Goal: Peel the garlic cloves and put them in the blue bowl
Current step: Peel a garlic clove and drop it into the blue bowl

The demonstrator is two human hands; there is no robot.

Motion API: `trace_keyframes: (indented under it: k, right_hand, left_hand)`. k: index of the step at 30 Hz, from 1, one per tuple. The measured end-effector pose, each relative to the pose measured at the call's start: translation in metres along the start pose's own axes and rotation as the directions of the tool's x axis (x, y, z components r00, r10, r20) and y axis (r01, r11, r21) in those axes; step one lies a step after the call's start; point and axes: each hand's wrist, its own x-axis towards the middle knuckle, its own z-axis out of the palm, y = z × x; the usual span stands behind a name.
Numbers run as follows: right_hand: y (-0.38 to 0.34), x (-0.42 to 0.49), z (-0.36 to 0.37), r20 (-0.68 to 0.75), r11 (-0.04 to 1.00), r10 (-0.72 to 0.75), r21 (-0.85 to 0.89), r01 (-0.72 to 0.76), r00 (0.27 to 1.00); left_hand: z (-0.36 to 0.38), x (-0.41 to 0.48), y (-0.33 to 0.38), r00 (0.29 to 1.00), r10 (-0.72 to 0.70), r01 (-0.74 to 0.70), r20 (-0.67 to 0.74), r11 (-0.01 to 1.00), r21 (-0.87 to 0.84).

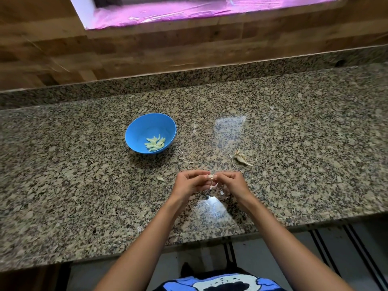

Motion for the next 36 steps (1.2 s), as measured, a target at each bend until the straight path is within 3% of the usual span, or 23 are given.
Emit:
trace_keyframes:
  k: [3,6,8,11,16,22,27,33,36]
  right_hand:
    - [0.000,-0.002,0.006,-0.069,1.000,0.013,0.028,-0.011,0.998]
    - [0.001,-0.002,0.003,-0.229,0.991,0.052,0.133,-0.021,0.972]
    - [0.004,0.000,-0.002,-0.267,0.999,0.032,0.046,-0.020,0.963]
    - [0.008,0.001,0.002,-0.202,0.995,0.005,-0.097,-0.026,0.979]
    - [0.010,0.000,0.009,-0.122,0.965,-0.088,-0.256,0.054,0.989]
    - [0.004,-0.007,0.007,-0.043,0.967,-0.163,-0.203,0.152,0.986]
    - [0.000,-0.005,0.009,-0.048,0.979,-0.144,-0.154,0.135,0.988]
    - [-0.002,-0.003,0.006,-0.012,0.955,-0.177,-0.245,0.169,0.984]
    - [-0.005,-0.002,0.004,-0.004,0.960,-0.150,-0.241,0.145,0.989]
  left_hand:
    - [0.001,-0.002,-0.001,0.999,-0.030,0.029,-0.013,0.998,-0.049]
    - [-0.001,-0.003,-0.002,0.998,-0.039,0.034,-0.041,0.992,-0.122]
    - [-0.006,-0.004,0.000,0.998,-0.043,0.037,-0.038,0.991,-0.130]
    - [-0.007,-0.004,0.001,0.999,-0.038,0.033,-0.035,0.993,-0.116]
    - [-0.002,-0.003,0.001,0.998,0.045,-0.041,-0.037,0.996,0.082]
    - [-0.005,0.000,-0.003,0.994,0.086,-0.075,-0.061,0.982,0.172]
    - [-0.004,0.003,-0.001,0.986,0.160,-0.141,-0.042,0.947,0.288]
    - [-0.007,0.004,0.003,0.969,0.244,-0.229,0.044,0.816,0.531]
    - [-0.008,0.002,0.011,0.968,0.229,-0.249,0.104,0.812,0.528]
